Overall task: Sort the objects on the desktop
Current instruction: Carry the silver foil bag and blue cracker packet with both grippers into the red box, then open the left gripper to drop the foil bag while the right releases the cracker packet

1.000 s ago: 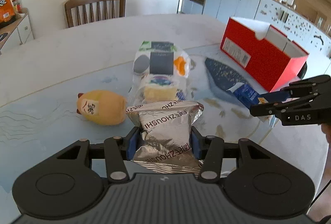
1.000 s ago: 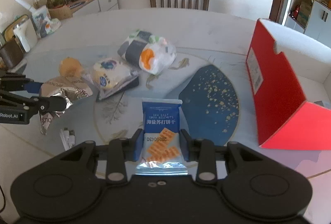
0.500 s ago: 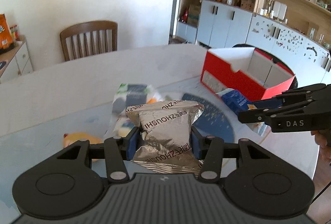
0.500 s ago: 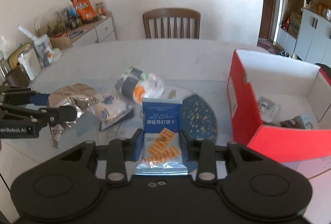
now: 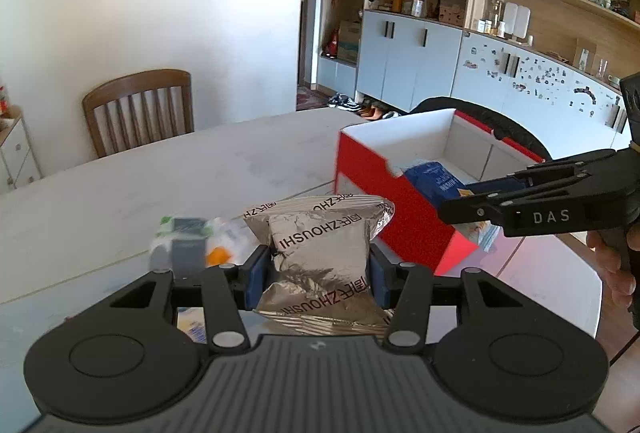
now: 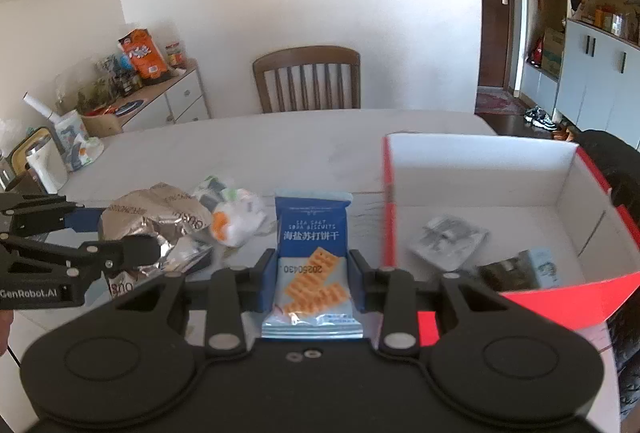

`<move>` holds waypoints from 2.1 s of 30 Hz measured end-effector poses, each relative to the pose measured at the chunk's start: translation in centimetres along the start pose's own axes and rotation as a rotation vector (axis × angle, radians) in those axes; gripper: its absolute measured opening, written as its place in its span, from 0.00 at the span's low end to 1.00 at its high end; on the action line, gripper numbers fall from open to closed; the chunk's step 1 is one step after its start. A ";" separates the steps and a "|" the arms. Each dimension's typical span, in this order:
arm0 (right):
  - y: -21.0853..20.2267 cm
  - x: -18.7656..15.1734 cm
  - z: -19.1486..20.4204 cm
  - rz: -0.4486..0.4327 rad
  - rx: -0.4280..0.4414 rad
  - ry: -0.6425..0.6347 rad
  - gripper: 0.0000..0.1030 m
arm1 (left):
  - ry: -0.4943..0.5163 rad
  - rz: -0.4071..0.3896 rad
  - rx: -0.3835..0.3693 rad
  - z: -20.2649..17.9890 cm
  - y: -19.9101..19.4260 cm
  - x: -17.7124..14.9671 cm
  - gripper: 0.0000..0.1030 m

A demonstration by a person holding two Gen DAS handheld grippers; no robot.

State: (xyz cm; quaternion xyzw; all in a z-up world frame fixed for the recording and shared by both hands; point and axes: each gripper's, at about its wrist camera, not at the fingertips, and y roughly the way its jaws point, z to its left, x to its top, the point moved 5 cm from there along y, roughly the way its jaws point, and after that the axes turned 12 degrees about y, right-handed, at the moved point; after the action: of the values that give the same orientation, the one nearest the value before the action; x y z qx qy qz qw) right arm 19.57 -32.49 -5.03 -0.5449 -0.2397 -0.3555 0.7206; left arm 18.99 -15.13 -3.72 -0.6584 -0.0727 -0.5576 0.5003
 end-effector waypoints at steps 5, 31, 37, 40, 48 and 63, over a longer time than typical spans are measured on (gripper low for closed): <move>-0.5 1.0 -3.0 -0.010 -0.002 0.010 0.35 | 0.022 -0.002 -0.016 -2.5 1.7 1.9 0.48; 1.2 4.2 -18.8 0.064 -0.136 0.102 0.35 | 0.173 0.125 -0.140 -12.9 14.5 9.7 0.48; 3.2 4.5 -20.1 0.108 -0.156 0.109 0.35 | 0.216 0.175 -0.142 -13.6 17.5 9.8 0.48; 4.4 4.8 -20.3 0.129 -0.161 0.095 0.35 | 0.230 0.192 -0.150 -13.7 18.6 10.5 0.48; 6.8 5.6 -21.0 0.187 -0.181 0.071 0.35 | 0.215 0.241 -0.163 -12.8 21.0 11.5 0.48; 9.8 6.2 -22.0 0.312 -0.229 0.056 0.35 | 0.221 0.358 -0.159 -13.1 24.7 10.4 0.48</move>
State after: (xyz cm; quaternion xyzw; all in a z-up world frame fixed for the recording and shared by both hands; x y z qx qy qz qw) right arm 30.11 -53.61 -12.94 -0.6437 -0.0900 -0.2797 0.7066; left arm 30.29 -41.71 -11.26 -0.6332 0.1449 -0.5324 0.5428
